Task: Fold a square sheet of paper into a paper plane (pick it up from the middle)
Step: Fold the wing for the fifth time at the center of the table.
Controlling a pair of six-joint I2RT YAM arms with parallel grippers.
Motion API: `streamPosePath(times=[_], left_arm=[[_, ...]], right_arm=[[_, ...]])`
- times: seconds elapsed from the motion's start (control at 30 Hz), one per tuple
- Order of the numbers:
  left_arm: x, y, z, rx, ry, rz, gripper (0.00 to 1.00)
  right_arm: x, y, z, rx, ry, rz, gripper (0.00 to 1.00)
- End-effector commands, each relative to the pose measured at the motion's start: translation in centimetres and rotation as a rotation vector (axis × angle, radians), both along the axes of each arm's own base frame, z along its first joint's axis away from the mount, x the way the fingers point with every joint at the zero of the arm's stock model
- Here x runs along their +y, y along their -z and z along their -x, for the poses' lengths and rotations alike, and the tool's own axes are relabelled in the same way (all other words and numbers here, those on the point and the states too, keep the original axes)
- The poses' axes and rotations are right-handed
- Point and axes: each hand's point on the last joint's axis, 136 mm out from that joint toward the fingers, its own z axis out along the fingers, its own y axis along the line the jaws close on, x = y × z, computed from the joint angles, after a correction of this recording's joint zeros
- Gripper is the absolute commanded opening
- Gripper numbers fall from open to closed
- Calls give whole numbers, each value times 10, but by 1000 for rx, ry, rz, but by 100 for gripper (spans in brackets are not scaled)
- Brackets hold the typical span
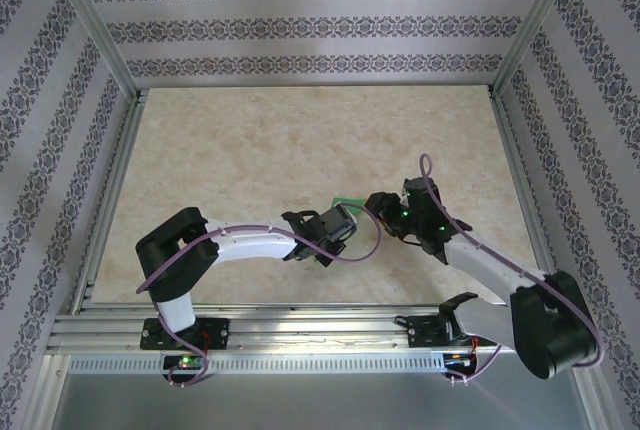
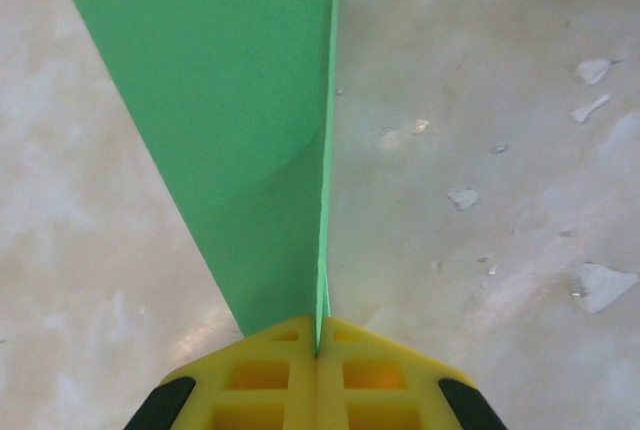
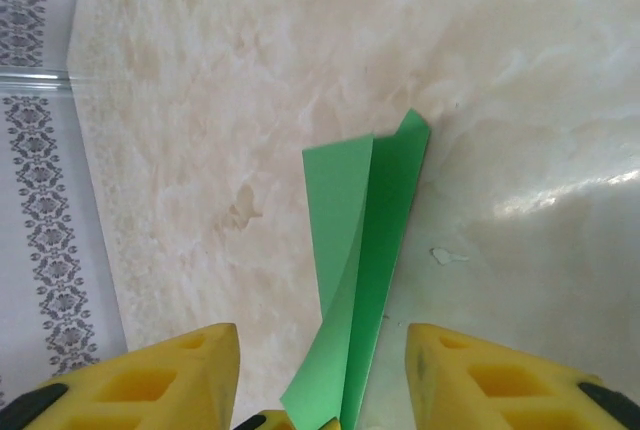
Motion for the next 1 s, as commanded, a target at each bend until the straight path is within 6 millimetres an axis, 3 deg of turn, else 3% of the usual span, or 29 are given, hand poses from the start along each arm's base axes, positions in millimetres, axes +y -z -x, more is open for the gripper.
streamPosePath(times=[0.0, 0.3, 0.6, 0.97], left_arm=[[-8, -4, 0, 60, -54, 103, 0], [-6, 12, 1, 178, -154, 197, 0], [-10, 18, 1, 269, -233, 325, 0], [-15, -2, -6, 356, -243, 560, 0]], right_arm=[[-22, 14, 11, 13, 39, 79, 51], [-22, 1, 14, -55, 0, 74, 55], [-17, 3, 15, -46, -29, 60, 56], [1, -33, 13, -205, -183, 102, 55]])
